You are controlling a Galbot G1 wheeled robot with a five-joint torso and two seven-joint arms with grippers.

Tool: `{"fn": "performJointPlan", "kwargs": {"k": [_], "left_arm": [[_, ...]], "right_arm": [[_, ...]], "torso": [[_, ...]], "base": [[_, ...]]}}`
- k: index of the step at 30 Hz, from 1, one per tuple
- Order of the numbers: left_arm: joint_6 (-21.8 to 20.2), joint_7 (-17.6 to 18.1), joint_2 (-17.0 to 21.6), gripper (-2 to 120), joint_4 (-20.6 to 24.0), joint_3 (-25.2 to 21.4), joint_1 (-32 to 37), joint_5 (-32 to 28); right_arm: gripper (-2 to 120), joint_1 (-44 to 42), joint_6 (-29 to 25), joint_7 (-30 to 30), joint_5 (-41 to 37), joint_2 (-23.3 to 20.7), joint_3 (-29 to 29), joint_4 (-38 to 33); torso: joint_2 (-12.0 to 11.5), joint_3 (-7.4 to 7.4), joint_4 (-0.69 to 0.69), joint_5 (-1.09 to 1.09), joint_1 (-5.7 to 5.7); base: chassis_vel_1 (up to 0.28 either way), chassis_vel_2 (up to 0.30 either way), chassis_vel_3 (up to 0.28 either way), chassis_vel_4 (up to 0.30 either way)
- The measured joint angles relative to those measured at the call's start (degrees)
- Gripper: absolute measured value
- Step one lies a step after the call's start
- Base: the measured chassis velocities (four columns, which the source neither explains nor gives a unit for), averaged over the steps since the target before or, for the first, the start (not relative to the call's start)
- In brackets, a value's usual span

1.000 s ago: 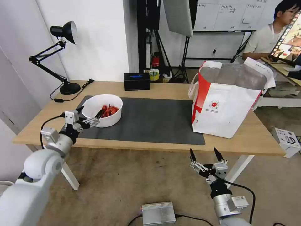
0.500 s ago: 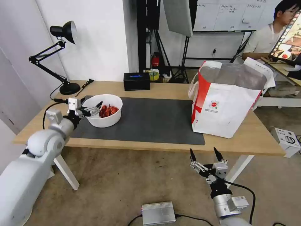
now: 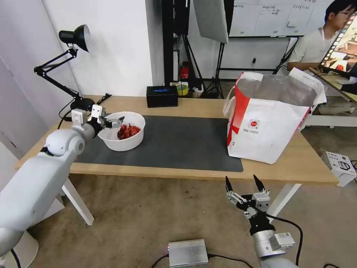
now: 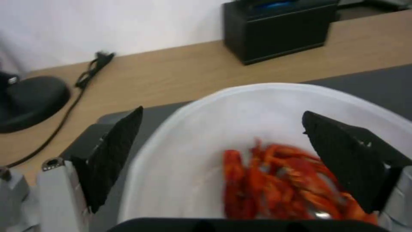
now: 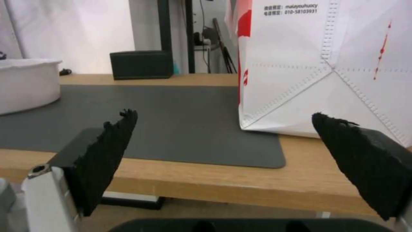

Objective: Pick up the trash from the table and place it into the takeout bag.

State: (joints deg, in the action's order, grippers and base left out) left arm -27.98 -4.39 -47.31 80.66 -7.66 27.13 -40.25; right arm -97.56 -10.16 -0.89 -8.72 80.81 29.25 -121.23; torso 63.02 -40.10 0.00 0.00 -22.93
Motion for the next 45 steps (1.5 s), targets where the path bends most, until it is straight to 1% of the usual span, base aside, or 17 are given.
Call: {"fn": "performJointPlan", "kwargs": {"k": [1,2,4,5,8,11,13,16,18,20,25,31,37,40,42,43,45], "left_arm": [[-1.0,0.7,0.0,100,-1.3,0.5,-1.2,-0.3],[-1.0,0.7,0.0,100,-1.3,0.5,-1.2,-0.3],[-2.6,1.7,0.1,100,-4.0,1.8,-3.6,-0.6],[-2.6,1.7,0.1,100,-4.0,1.8,-3.6,-0.6],[-3.7,1.8,0.3,100,-7.0,3.6,-5.6,-0.7],[-4.2,1.2,0.6,100,-8.0,4.7,-6.2,-0.8],[-4.3,0.9,0.7,100,-8.2,5.0,-6.4,-0.8],[-5.1,-0.7,1.4,100,-8.7,6.3,-6.7,-0.8],[-5.1,-0.9,1.5,100,-8.8,6.5,-6.7,-0.8],[-5.3,-2.0,2.2,100,-9.2,7.4,-6.7,-0.8],[-5.4,-2.8,2.8,100,-10.0,7.9,-6.7,-0.9],[-5.5,-3.4,2.8,100,-11.1,8.4,-6.7,-1.3],[-5.6,-4.1,1.7,100,-13.1,9.9,-7.8,-1.1],[-5.6,-4.3,1.2,98,-13.6,10.4,-8.3,-0.9],[-5.6,-4.3,0.8,93,-13.7,10.6,-8.6,-0.8],[-5.6,-4.3,0.8,93,-13.7,10.6,-8.6,-0.8],[-5.6,-4.2,0.3,79,-13.8,10.9,-9.1,-0.6]], "right_arm": [[100,0.0,0.0,0.0,0.0,0.0,0.0,0.0],[100,0.0,0.0,0.0,0.0,0.0,0.0,0.0],[100,0.0,0.0,0.0,0.0,0.0,0.0,0.0],[100,0.0,0.0,0.0,0.0,0.0,0.0,0.0],[100,0.0,0.0,0.0,0.0,0.0,0.0,0.0],[100,0.0,0.0,0.0,0.0,0.0,0.0,0.0],[100,0.0,0.0,0.0,0.0,0.0,0.0,0.0],[100,0.0,0.0,0.0,0.0,0.0,0.0,0.0],[100,0.0,0.0,0.0,0.0,0.0,0.0,0.0],[100,0.0,0.0,0.0,0.0,0.0,0.0,0.0],[100,0.0,0.0,0.0,0.0,0.0,0.0,0.0],[100,0.0,0.0,0.0,0.0,0.0,0.0,0.0],[100,0.0,0.0,0.0,0.0,0.0,0.0,0.0],[100,0.0,0.0,0.0,0.0,0.0,0.0,0.0],[100,0.0,0.0,0.0,0.0,0.0,0.0,0.0],[100,0.0,0.0,0.0,0.0,0.0,0.0,0.0],[100,0.0,0.0,0.0,0.0,0.0,0.0,0.0]], "torso": [[0.0,0.00,-0.01,0.00,0.00],[0.0,0.00,-0.01,0.00,0.00],[0.0,0.00,-0.01,0.00,0.00],[0.0,0.00,-0.01,0.00,0.00],[0.0,0.00,0.00,0.00,0.00],[0.0,0.00,-0.01,0.00,0.00],[0.0,0.00,-0.01,0.01,0.00],[0.0,0.00,0.00,0.00,0.00],[0.0,0.00,0.00,0.00,0.00],[0.0,0.00,0.00,0.00,0.01],[0.0,0.00,0.00,0.01,0.01],[0.0,0.00,-0.01,0.00,0.01],[0.0,0.00,0.00,0.00,0.01],[0.0,0.00,0.00,0.00,0.01],[0.0,0.00,0.00,0.00,0.01],[0.0,0.00,0.00,0.00,0.01],[0.0,0.00,0.00,-0.01,0.01]], "base": [[0.000,0.000,0.000,0.000],[0.000,0.000,0.000,0.000],[0.000,0.000,0.000,0.000],[0.000,0.000,0.000,0.000],[0.000,0.000,0.000,0.000],[0.000,0.000,0.000,0.000],[0.000,0.000,0.000,0.000],[0.000,0.000,0.000,0.000],[0.000,0.000,0.000,0.000],[0.000,0.000,0.000,0.000],[0.000,0.000,0.000,0.000],[0.000,0.000,0.000,0.000],[0.000,0.000,0.000,0.000],[0.000,0.000,0.000,0.000],[0.000,0.000,0.000,0.000],[0.000,0.000,0.000,0.000],[0.000,0.000,0.000,0.000]]}}
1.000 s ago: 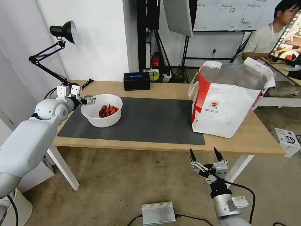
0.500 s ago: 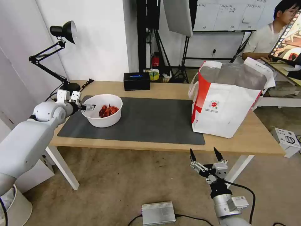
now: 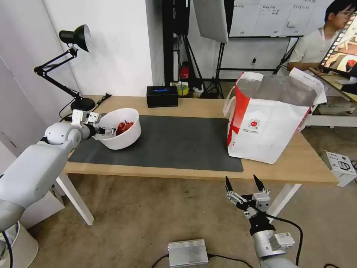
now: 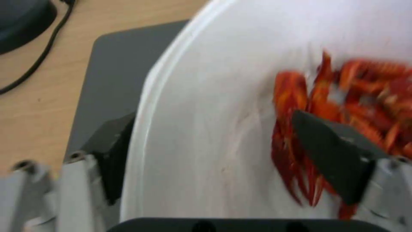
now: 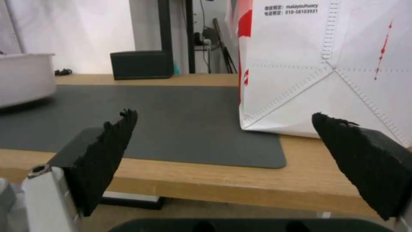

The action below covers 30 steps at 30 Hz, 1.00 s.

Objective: Pick up the trash from the table and place it into the takeout bag.

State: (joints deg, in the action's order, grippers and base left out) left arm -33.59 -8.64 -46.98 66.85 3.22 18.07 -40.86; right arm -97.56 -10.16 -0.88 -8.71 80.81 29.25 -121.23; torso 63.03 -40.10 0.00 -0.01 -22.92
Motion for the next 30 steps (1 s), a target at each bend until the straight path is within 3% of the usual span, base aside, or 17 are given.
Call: {"fn": "performJointPlan", "kwargs": {"k": [14,21,30], "left_arm": [[-0.2,0.0,0.5,33,1.4,-0.1,0.2,0.2],[-0.2,0.0,0.5,4,2.0,-0.3,0.5,0.1],[-0.3,-0.1,1.0,0,3.9,-0.3,0.7,-0.9]], "right_arm": [[100,0.0,0.0,0.0,0.0,0.0,0.0,0.0],[100,0.0,0.0,0.0,0.0,0.0,0.0,0.0],[100,0.0,0.0,0.0,0.0,0.0,0.0,0.0]], "torso": [[0.0,0.00,0.00,0.01,0.00],[0.0,0.00,-0.01,0.01,0.00],[0.0,0.00,0.00,0.02,0.00]], "base": [[0.000,0.000,0.000,0.000],[0.000,0.000,0.000,0.000],[0.000,0.000,0.000,0.000]]}}
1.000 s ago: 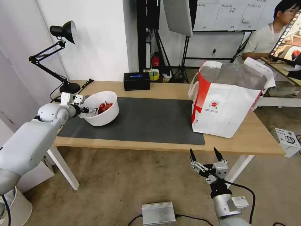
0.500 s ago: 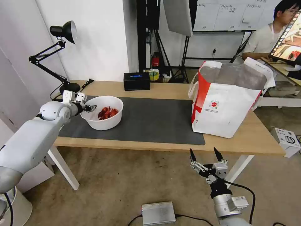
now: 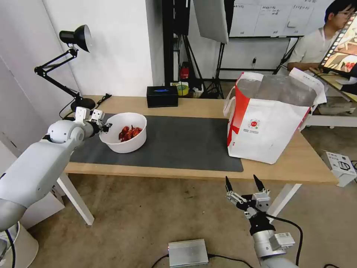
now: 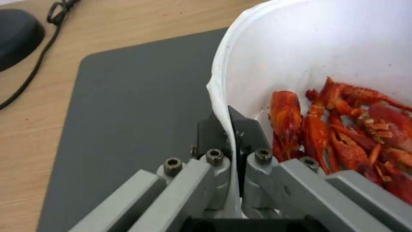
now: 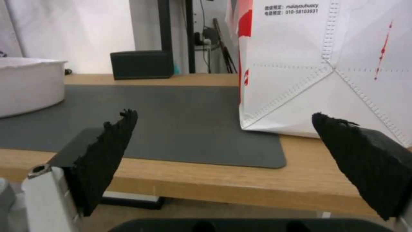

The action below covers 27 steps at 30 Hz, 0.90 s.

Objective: Pick up the trash from the table and place it into the takeout bag.

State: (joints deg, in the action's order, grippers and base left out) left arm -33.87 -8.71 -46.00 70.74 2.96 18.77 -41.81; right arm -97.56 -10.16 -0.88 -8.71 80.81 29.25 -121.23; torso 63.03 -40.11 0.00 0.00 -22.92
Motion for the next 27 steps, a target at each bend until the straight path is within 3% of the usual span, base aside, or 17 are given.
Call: {"fn": "performJointPlan", "kwargs": {"k": [8,11,19,27], "left_arm": [[-0.1,0.3,0.8,0,2.8,0.0,0.4,-2.8],[-0.7,2.1,2.3,0,7.2,-1.9,2.3,-7.2],[-1.1,3.3,3.9,0,11.8,-4.9,5.2,-11.1],[-1.9,8.5,4.9,0,18.2,-8.0,9.1,-21.0]], "right_arm": [[100,0.0,0.0,0.0,0.0,0.0,0.0,0.0],[100,0.0,0.0,0.0,0.0,0.0,0.0,0.0],[100,0.0,0.0,0.0,0.0,0.0,0.0,0.0],[100,0.0,0.0,0.0,0.0,0.0,0.0,0.0]], "torso": [[0.0,0.00,0.01,0.00,0.00],[0.0,0.00,0.01,0.00,0.00],[0.0,0.00,0.00,0.00,0.00],[0.0,0.00,0.00,0.00,0.00]], "base": [[0.000,0.000,0.000,0.000],[0.000,0.000,0.000,0.000],[0.000,0.000,0.000,0.000],[0.000,0.000,0.000,0.000]]}}
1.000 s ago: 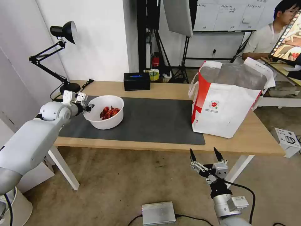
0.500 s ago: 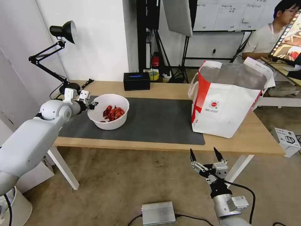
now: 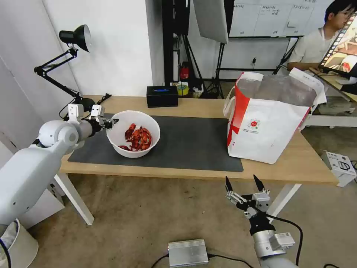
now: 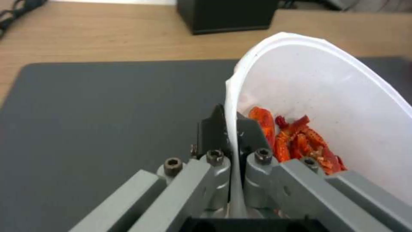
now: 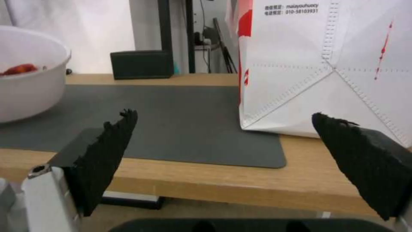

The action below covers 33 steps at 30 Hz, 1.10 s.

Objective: Pick up the trash from the table and place it into the takeout bag.

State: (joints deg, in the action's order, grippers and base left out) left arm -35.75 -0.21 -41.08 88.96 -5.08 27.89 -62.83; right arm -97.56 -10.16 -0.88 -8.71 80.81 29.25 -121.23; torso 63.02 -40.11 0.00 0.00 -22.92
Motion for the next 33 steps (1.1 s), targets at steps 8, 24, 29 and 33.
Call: {"fn": "performJointPlan", "kwargs": {"k": [8,24,29,33], "left_arm": [[-0.3,4.6,0.9,0,5.7,-1.7,1.0,-7.4],[0.0,9.9,1.1,0,16.6,-4.7,4.6,-16.1],[0.1,10.2,-0.4,0,18.1,-2.5,3.2,-16.8],[0.2,10.6,-1.6,0,18.5,0.5,-1.2,-18.5]], "right_arm": [[100,0.0,0.0,0.0,0.0,0.0,0.0,0.0],[100,0.0,0.0,0.0,0.0,0.0,0.0,0.0],[100,0.0,0.0,0.0,0.0,0.0,0.0,0.0],[100,0.0,0.0,0.0,0.0,0.0,0.0,0.0]], "torso": [[0.0,0.00,0.00,0.00,0.00],[0.0,0.00,0.00,-0.01,0.00],[0.0,0.00,0.00,0.00,0.00],[0.0,0.00,0.00,-0.01,0.00]], "base": [[0.000,0.000,0.000,0.000],[0.000,0.000,0.000,0.000],[0.000,0.000,0.000,0.000],[0.000,0.000,0.000,0.000]]}}
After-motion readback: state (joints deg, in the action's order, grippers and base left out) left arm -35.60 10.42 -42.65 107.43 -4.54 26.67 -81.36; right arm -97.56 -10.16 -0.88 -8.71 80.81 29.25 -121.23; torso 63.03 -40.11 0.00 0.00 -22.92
